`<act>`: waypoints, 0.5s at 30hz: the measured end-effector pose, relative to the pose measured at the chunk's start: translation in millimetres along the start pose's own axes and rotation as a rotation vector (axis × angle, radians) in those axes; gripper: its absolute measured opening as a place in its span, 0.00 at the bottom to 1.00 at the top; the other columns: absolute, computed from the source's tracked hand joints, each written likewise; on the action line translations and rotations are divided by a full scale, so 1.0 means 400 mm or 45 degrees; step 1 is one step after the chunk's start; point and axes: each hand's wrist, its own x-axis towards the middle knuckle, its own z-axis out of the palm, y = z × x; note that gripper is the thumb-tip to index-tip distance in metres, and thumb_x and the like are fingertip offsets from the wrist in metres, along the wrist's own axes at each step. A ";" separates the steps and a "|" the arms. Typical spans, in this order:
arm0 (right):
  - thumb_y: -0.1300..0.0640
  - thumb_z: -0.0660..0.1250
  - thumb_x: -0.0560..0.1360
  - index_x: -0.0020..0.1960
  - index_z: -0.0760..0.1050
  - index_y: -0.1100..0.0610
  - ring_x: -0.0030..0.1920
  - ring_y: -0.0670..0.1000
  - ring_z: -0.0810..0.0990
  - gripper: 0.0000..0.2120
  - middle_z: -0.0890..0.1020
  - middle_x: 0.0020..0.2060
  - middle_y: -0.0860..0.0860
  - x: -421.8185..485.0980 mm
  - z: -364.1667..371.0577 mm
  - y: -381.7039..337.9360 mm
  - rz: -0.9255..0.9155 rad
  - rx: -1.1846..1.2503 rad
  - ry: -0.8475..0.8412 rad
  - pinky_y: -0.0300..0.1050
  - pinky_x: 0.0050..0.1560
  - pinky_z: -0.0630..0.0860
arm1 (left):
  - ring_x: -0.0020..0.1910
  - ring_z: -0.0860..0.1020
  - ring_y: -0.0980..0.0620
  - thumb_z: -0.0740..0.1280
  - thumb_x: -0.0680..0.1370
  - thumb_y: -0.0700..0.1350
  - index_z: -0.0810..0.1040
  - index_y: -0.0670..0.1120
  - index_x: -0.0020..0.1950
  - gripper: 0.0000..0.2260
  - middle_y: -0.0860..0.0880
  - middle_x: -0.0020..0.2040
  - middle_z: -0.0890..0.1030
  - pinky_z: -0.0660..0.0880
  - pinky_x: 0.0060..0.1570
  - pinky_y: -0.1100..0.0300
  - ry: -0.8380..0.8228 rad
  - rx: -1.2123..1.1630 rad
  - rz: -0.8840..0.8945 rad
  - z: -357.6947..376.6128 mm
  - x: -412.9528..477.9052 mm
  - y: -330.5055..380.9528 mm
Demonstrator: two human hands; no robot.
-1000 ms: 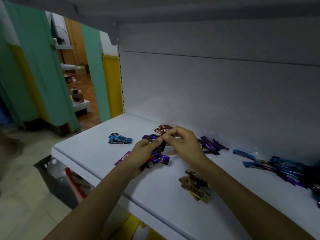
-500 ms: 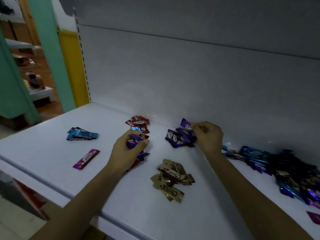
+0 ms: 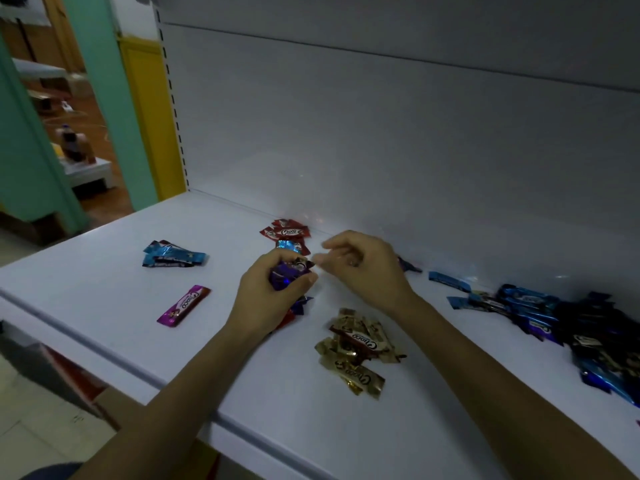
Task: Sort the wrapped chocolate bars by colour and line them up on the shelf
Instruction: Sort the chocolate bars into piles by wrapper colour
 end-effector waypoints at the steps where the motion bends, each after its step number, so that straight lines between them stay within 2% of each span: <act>1: 0.45 0.72 0.70 0.51 0.80 0.51 0.45 0.43 0.80 0.14 0.82 0.44 0.44 -0.006 0.021 -0.029 -0.043 -0.013 -0.088 0.38 0.46 0.77 | 0.51 0.79 0.52 0.71 0.75 0.41 0.78 0.46 0.54 0.09 0.50 0.51 0.81 0.77 0.53 0.57 0.012 -0.009 0.019 -0.002 -0.001 -0.003; 4: 0.50 0.73 0.71 0.55 0.80 0.49 0.47 0.43 0.78 0.13 0.80 0.50 0.45 -0.007 0.054 -0.071 -0.146 0.005 -0.174 0.38 0.47 0.75 | 0.54 0.79 0.49 0.69 0.74 0.34 0.78 0.44 0.56 0.12 0.46 0.53 0.81 0.78 0.56 0.52 0.106 -0.136 -0.016 -0.010 -0.003 -0.007; 6: 0.51 0.74 0.70 0.57 0.79 0.48 0.49 0.44 0.77 0.16 0.79 0.52 0.46 -0.004 0.057 -0.073 -0.126 0.098 -0.239 0.37 0.48 0.74 | 0.55 0.80 0.49 0.69 0.74 0.34 0.77 0.43 0.56 0.13 0.46 0.53 0.81 0.79 0.56 0.51 0.140 -0.183 -0.021 -0.013 -0.002 -0.012; 9: 0.51 0.74 0.70 0.61 0.77 0.47 0.51 0.43 0.75 0.20 0.76 0.54 0.45 -0.009 0.063 -0.071 -0.160 0.032 -0.262 0.34 0.48 0.72 | 0.57 0.78 0.48 0.68 0.74 0.34 0.77 0.43 0.59 0.14 0.44 0.56 0.80 0.77 0.58 0.49 0.148 -0.136 -0.025 -0.008 0.001 -0.018; 11: 0.51 0.69 0.74 0.61 0.78 0.48 0.51 0.42 0.75 0.16 0.75 0.53 0.45 -0.010 0.070 -0.072 -0.190 -0.062 -0.157 0.35 0.49 0.74 | 0.55 0.79 0.49 0.69 0.75 0.36 0.76 0.43 0.60 0.14 0.44 0.55 0.80 0.78 0.56 0.57 0.160 -0.100 -0.021 -0.004 0.003 -0.015; 13: 0.53 0.64 0.77 0.59 0.79 0.53 0.51 0.44 0.75 0.12 0.75 0.54 0.49 -0.005 0.074 -0.074 -0.173 -0.108 -0.049 0.37 0.49 0.75 | 0.52 0.80 0.52 0.70 0.75 0.41 0.76 0.44 0.58 0.12 0.47 0.54 0.80 0.77 0.49 0.67 0.180 -0.092 -0.024 -0.002 0.001 -0.008; 15: 0.56 0.61 0.79 0.53 0.79 0.57 0.46 0.43 0.76 0.09 0.77 0.48 0.49 0.002 0.072 -0.076 -0.100 0.007 0.029 0.36 0.44 0.72 | 0.49 0.80 0.55 0.71 0.75 0.43 0.76 0.45 0.56 0.12 0.48 0.53 0.80 0.76 0.43 0.70 0.198 -0.133 -0.055 -0.003 -0.002 -0.002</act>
